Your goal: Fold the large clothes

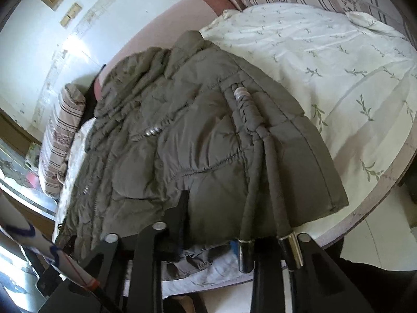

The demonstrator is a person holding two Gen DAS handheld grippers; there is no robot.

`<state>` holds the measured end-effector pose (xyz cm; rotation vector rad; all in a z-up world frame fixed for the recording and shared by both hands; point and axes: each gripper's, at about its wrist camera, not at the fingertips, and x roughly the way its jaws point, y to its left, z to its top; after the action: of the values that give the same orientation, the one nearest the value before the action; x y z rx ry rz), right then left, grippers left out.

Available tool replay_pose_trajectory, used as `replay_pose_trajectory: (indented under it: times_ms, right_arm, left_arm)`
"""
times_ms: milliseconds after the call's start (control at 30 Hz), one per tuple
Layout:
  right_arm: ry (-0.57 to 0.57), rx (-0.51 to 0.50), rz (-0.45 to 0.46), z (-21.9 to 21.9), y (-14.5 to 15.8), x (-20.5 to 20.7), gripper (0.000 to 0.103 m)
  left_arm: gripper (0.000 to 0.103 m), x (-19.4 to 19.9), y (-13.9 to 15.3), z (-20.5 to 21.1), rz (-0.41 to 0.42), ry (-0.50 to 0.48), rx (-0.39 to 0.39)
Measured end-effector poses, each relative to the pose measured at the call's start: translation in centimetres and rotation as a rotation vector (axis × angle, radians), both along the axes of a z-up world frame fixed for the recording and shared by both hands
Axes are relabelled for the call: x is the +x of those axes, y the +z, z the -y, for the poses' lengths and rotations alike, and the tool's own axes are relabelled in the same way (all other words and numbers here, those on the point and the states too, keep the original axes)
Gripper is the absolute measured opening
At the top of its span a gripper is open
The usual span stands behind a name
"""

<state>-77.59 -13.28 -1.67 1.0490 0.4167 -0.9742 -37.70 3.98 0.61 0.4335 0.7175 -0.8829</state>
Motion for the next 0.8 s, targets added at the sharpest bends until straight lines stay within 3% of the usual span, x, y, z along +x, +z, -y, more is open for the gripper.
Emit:
replay_pose_trajectory:
  times_ms: [67, 267, 800]
  right_arm:
    - [0.004, -0.047, -0.007, -0.4, 0.9, 0.2, 0.020]
    - [0.009, -0.109, -0.032, -1.0, 1.9, 0.7, 0.018]
    - [0.016, -0.204, -0.037, -1.8, 3.6, 0.5, 0.016]
  left_arm:
    - [0.035, -0.5, 0.2, 0.0, 0.033, -0.008, -0.002]
    - [0.025, -1.2, 0.7, -0.1, 0.085, -0.024, -0.015]
    - [0.020, -2.2, 1.8, -0.5, 0.168, -0.044, -0.056]
